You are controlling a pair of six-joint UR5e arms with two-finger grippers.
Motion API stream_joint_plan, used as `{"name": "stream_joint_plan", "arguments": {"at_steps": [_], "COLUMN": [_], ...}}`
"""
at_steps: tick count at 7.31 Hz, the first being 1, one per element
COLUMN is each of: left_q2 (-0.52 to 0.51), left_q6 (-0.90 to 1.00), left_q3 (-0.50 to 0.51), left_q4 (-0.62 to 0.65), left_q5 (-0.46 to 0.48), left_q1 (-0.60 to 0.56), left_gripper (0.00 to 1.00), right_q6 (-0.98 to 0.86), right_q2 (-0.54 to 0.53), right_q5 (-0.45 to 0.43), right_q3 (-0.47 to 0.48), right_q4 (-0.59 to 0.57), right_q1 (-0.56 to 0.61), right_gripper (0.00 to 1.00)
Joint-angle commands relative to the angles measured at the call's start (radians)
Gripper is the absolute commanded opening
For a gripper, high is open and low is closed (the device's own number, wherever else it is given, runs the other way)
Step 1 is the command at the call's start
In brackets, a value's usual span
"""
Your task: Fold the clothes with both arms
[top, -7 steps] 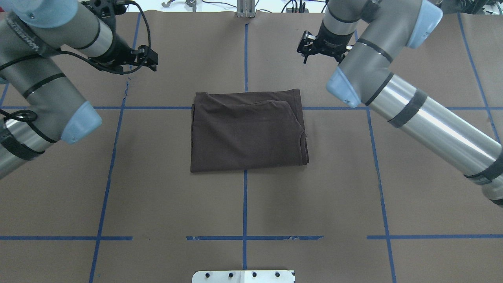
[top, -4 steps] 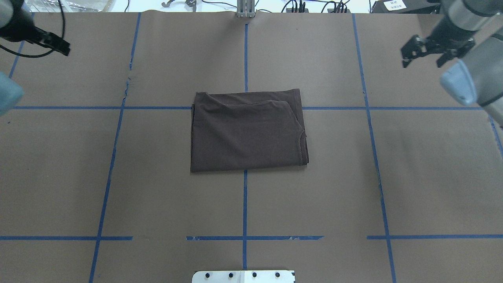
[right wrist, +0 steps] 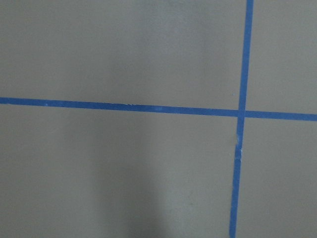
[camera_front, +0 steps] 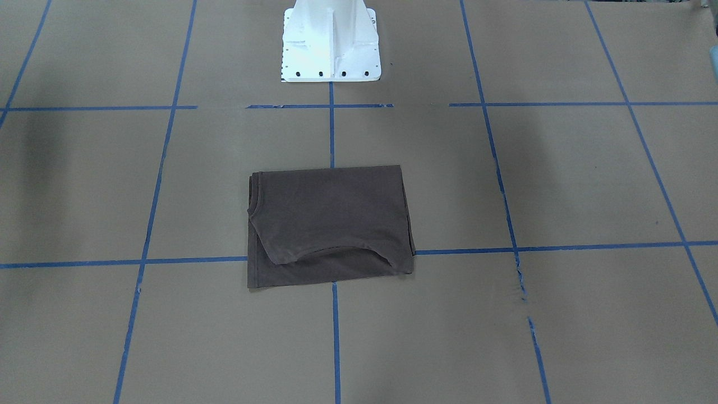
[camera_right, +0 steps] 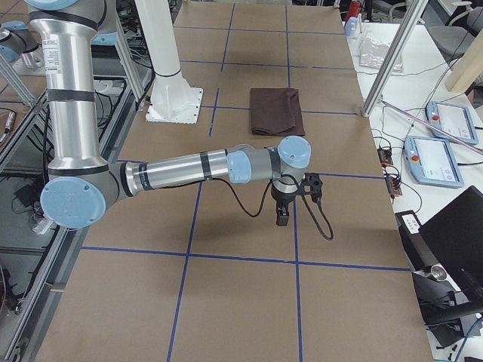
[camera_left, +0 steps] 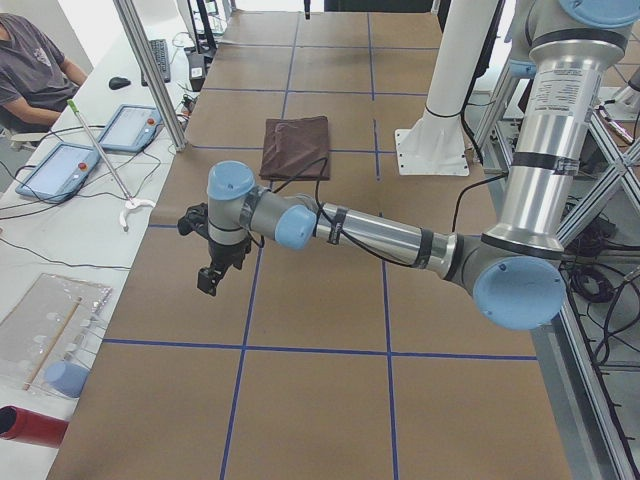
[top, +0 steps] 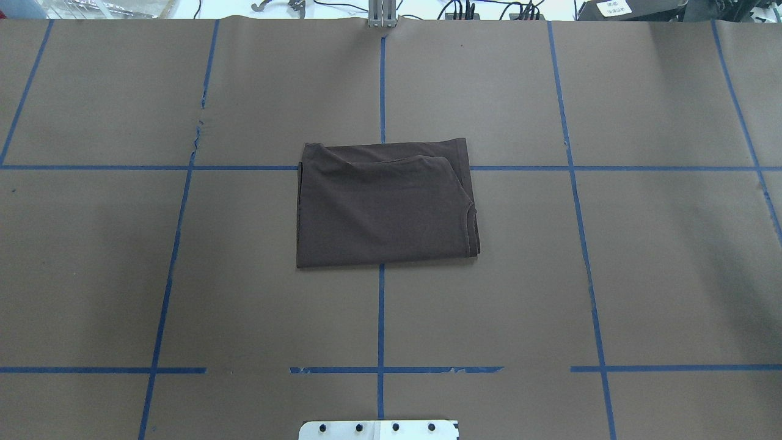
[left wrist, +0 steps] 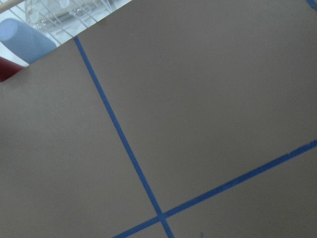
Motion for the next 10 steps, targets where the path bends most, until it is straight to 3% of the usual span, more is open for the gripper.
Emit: {"name": "stream_joint_plan", "arguments": {"at_steps": [1,2,4,7,10], "left_q2": [0.059,0.060,0.048,0.055,0.065], "left_q6": [0.061,0.064,-0.003,-0.025,-0.025], "left_q3": [0.136,0.187,0.180,-0.014,-0.009], "left_q4": [-0.174,-0.181,-0.114,0.240,0.246], "left_q5": [-0.028,-0.019,-0.011,-0.072,-0.071], "left_q1": [-0.051,-0.051,-0.049,-0.048,-0.048], "left_gripper": [1.00,1.00,1.00,1.00,1.00], "right_q6": [-0.012,-0.013,-0.093,-0.208,-0.216], "right_q2": [-0.043,-0.061,-0.070,-0.075,-0.115], "right_q5": [-0.007,-0.003,0.009,0.028,0.033], "right_q3": [-0.004,-0.004,-0.019,-0.102,-0.117], "right_q4": [0.000,0.001,-0.005,-0.005,-0.005], "right_q1": [0.035,0.055,0.084,0.170,0.184], "right_gripper": [1.00,1.00,1.00,1.00,1.00]}}
